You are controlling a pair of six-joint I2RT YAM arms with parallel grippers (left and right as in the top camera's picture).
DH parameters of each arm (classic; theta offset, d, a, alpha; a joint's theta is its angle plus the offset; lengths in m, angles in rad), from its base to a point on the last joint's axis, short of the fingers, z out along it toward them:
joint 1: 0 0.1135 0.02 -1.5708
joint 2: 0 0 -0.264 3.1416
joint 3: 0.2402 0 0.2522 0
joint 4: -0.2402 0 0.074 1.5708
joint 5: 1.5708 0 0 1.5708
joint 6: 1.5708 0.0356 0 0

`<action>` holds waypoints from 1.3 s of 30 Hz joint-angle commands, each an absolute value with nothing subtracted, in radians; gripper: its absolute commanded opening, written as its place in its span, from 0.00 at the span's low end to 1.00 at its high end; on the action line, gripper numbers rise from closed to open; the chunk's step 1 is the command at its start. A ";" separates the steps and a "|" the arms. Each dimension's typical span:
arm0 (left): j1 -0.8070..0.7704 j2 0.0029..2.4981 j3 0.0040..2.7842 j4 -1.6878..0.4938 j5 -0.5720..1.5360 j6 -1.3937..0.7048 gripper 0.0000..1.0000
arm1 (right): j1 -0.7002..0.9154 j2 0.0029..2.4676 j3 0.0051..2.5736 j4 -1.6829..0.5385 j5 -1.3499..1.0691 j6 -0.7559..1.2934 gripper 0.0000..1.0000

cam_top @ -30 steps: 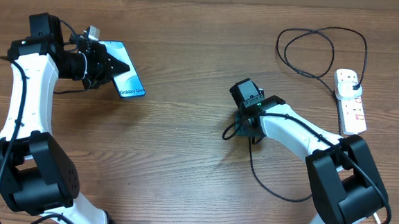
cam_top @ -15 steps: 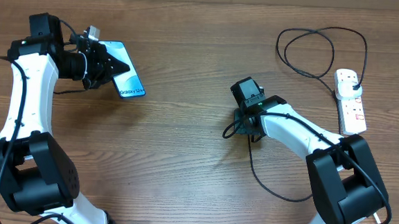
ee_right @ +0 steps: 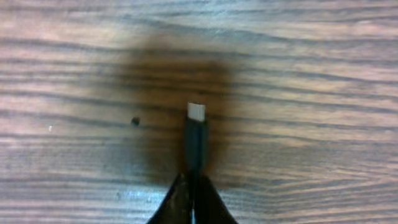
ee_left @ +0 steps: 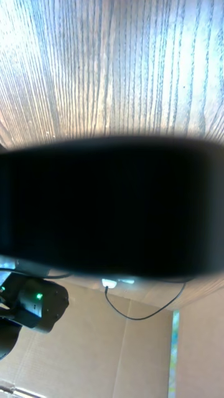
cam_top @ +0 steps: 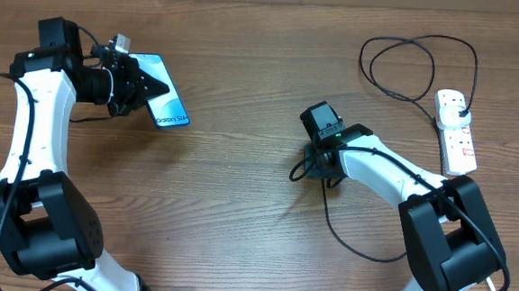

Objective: Plug charger to phone and switch on socket

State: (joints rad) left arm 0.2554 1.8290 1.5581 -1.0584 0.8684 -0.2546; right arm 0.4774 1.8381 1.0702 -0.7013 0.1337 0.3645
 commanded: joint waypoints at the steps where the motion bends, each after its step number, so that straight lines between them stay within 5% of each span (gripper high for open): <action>1: 0.252 1.811 1.573 -1.054 0.944 -0.239 0.05 | 0.474 1.860 1.038 -0.720 0.064 0.364 0.04; 9: 0.252 1.811 1.573 -1.044 0.965 -0.234 0.04 | 0.474 1.859 1.041 -0.739 0.065 0.363 0.04; 13: 0.252 1.811 1.573 -1.000 1.159 -0.148 0.04 | 0.458 1.847 1.065 -0.756 -0.007 0.328 0.04; 27: 0.242 1.792 1.573 -0.945 1.472 -0.121 0.05 | 0.298 1.493 1.119 -0.844 -0.932 -0.043 0.04; 39: 0.110 1.785 1.573 -0.795 1.563 -0.270 0.04 | 0.386 1.482 1.119 -0.686 -1.241 0.029 0.04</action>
